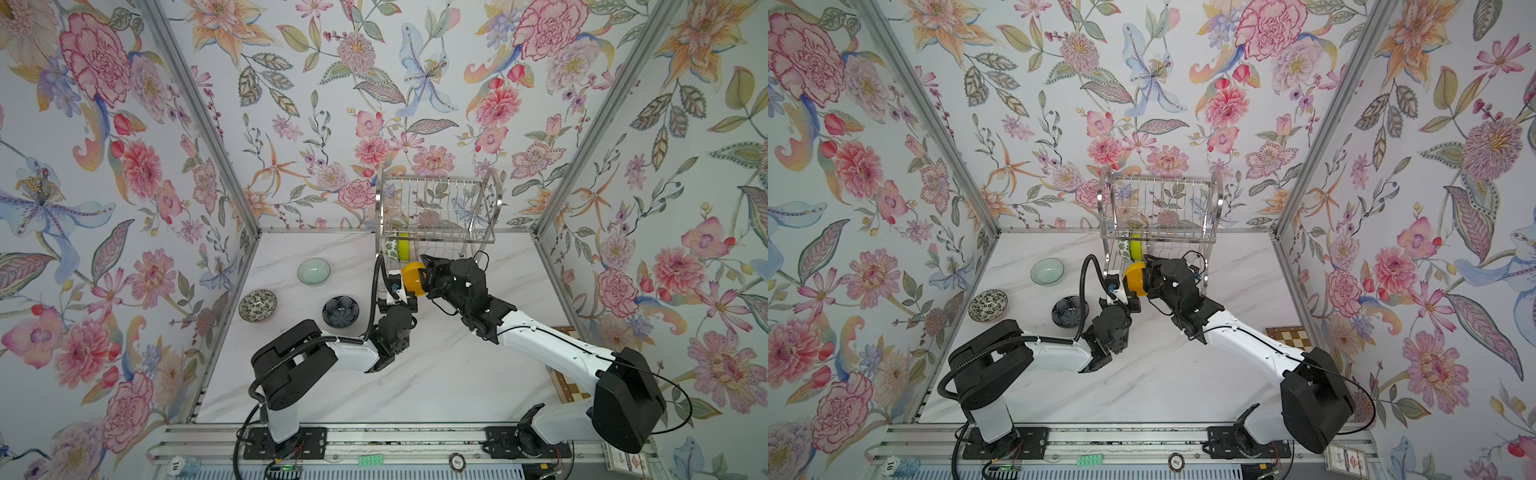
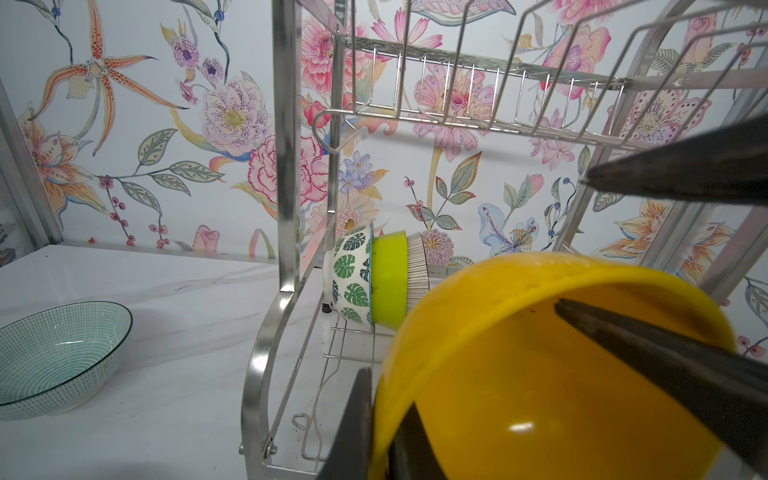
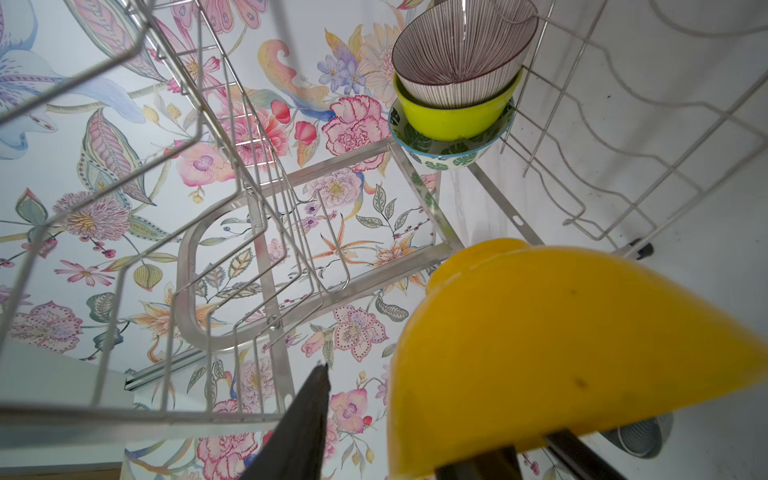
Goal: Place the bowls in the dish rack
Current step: 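Grasp the yellow bowl rim with the right gripper beside the left gripper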
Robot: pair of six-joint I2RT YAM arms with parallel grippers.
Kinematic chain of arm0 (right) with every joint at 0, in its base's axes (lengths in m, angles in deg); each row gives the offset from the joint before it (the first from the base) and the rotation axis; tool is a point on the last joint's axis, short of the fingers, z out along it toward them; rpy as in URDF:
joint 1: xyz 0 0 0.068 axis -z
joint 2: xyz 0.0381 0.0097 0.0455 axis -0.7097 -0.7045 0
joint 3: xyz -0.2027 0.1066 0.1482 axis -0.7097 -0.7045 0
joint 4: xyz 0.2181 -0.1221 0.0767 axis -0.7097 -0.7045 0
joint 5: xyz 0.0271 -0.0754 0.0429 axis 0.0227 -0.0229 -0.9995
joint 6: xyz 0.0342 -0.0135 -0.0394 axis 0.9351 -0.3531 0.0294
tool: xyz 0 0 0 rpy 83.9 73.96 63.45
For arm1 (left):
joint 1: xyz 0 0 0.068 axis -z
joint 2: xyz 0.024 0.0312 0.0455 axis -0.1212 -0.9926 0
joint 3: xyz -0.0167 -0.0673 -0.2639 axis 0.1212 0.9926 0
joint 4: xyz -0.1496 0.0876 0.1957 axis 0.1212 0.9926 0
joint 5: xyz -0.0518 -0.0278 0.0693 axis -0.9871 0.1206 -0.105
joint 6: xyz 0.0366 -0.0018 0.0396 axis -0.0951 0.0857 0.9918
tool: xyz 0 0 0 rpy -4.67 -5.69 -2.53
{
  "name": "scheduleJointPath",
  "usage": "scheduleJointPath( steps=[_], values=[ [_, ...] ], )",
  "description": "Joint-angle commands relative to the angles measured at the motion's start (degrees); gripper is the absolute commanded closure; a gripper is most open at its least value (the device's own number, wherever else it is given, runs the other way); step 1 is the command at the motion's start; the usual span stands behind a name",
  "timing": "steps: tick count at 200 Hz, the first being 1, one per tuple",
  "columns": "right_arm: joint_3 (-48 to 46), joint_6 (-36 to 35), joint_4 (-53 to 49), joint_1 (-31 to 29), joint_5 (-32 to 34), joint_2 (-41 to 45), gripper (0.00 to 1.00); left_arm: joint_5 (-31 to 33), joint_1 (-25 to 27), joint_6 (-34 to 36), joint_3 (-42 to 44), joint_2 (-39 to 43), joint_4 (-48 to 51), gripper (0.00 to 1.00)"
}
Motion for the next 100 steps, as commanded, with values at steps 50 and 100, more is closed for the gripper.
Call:
scheduleJointPath(
  steps=[50,100],
  values=[
    [3.1,1.1,3.4,0.9,0.2,-2.9,0.79,2.7,0.8,2.9,-1.7,-1.7,-5.2,1.00],
    [2.7,1.4,4.8,1.5,0.1,-3.2,1.00,2.3,0.7,2.6,-1.8,-1.3,-3.9,0.98]
  ],
)
